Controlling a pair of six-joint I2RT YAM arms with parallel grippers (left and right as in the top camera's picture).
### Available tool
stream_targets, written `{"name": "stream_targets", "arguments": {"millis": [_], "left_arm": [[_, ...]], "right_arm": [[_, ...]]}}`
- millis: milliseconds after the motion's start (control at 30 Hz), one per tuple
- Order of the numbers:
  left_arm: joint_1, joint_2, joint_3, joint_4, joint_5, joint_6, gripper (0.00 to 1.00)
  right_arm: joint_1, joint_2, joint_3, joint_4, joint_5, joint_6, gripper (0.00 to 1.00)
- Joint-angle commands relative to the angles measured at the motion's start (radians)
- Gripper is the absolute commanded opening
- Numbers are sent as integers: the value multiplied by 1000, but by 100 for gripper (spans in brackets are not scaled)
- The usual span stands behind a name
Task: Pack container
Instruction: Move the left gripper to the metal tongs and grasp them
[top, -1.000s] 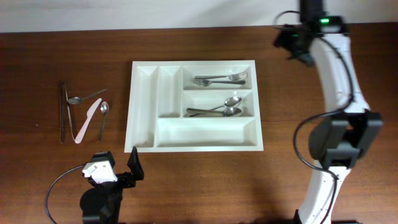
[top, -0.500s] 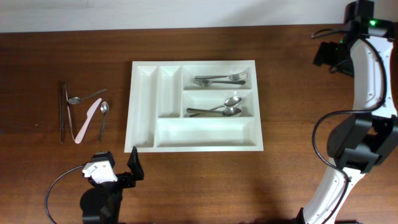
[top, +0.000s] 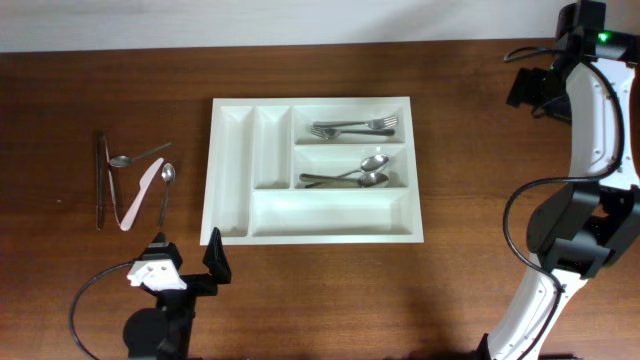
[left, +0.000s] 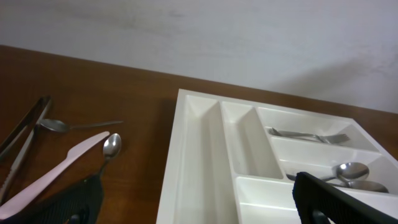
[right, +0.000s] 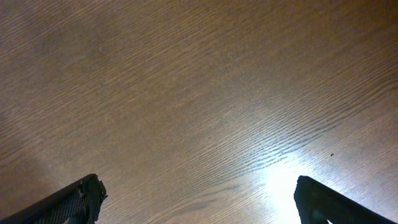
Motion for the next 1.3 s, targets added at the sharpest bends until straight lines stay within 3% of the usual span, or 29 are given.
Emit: {"name": "stream_targets", "arguments": {"millis": [0,233,433,600,700,867,967,1033,1133,1267], "left_arm": [[4,94,148,-35,-45,17,99],[4,496,543,-236,-108,156,99],[4,862,920,-556,-91,157,99],[4,1066,1118,-772,172,157,99],[4,1133,1133,-795,393,157,99],[1,1201,1133,-795,599,158,99],[0,1235,1133,-793,560,180,99],[5,1265,1133,-786,461,156,99],[41,1323,1133,-790,268,-32,99],[164,1419,1133,-775,147,-180,99]], "right_arm": [[3,5,4,-3,19,-7,99],[3,5,4,-3,19,-7,99],[3,5,4,-3,19,-7,99],[3,5,4,-3,19,-7,99],[3,5,4,-3,19,-7,99],[3,5,4,-3,19,-7,99],[3,5,4,-3,19,-7,99],[3,5,4,-3,19,-7,99],[3,5,4,-3,19,-7,99],[3,5,4,-2,19,-7,99]]}}
